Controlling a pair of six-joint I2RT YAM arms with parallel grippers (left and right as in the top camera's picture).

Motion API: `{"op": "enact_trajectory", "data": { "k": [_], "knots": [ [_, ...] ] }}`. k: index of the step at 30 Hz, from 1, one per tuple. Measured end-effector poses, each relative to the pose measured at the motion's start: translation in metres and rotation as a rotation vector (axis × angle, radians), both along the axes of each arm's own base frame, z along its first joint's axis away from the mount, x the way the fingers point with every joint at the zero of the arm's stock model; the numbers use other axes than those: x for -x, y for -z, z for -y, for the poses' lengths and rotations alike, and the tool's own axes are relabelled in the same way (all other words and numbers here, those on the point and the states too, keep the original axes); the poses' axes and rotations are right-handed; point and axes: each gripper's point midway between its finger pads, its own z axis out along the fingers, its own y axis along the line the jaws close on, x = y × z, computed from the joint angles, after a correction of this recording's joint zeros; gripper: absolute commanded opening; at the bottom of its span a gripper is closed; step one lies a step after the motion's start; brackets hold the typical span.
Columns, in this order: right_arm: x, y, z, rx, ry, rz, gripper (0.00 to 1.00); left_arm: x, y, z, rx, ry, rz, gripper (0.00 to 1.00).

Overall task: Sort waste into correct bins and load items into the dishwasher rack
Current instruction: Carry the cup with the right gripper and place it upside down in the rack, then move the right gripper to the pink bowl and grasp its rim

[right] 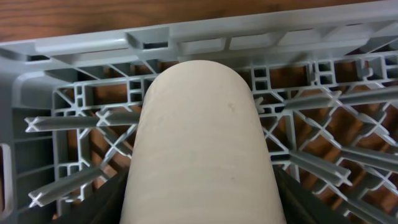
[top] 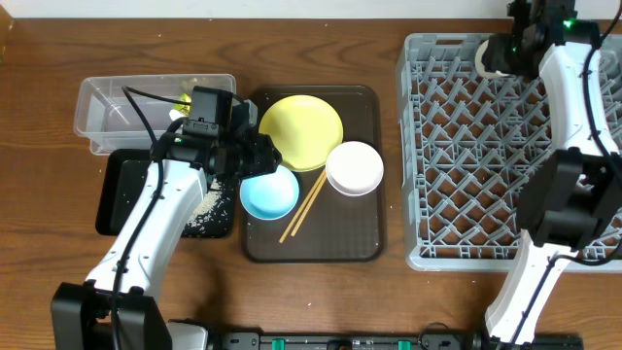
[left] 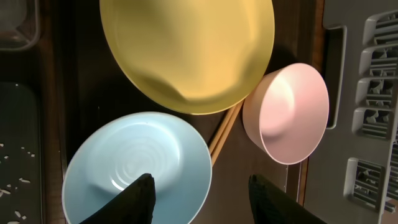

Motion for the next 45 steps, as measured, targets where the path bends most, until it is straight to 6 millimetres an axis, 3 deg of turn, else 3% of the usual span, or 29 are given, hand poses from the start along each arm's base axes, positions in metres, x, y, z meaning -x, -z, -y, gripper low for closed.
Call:
{"op": "enact_trajectory", "data": {
  "k": [1,3,8,9,19,29,33,40,45],
  "knots": [
    [0.0,0.0,0.0,0.0,0.0,0.0,0.02,0.0,0.0,0.0,0.0,0.0,0.0,0.51],
    [0.0,0.0,0.0,0.0,0.0,0.0,0.19,0.0,0.0,0.0,0.0,0.0,0.0,0.52],
    [-0.003,-0.002,-0.004,-0.021,-0.006,0.016,0.97,0.0,0.0,0.0,0.0,0.0,0.0,0.52],
    [-0.006,-0.003,-0.005,-0.027,-0.012,0.027,0.99,0.0,0.0,0.0,0.0,0.0,0.0,0.52],
    [-0.014,-0.01,-0.02,-0.1,-0.063,0.074,0.99,0.001,0.0,0.0,-0.001,0.0,-0.005,0.51],
    [0.002,-0.001,-0.029,-0.148,-0.079,0.001,0.99,0.001,0.001,0.0,-0.001,0.0,-0.006,0.52],
    [0.01,0.0,-0.043,-0.218,-0.114,-0.026,0.89,0.004,0.004,-0.004,-0.023,-0.008,-0.022,0.52],
    [0.024,0.0,-0.085,-0.307,-0.232,-0.076,0.88,0.018,0.017,-0.026,-0.148,-0.052,-0.089,0.58],
    [0.054,0.005,-0.142,-0.288,-0.41,-0.176,0.89,0.018,0.02,-0.037,-0.208,-0.075,-0.092,0.58]
  ]
}}
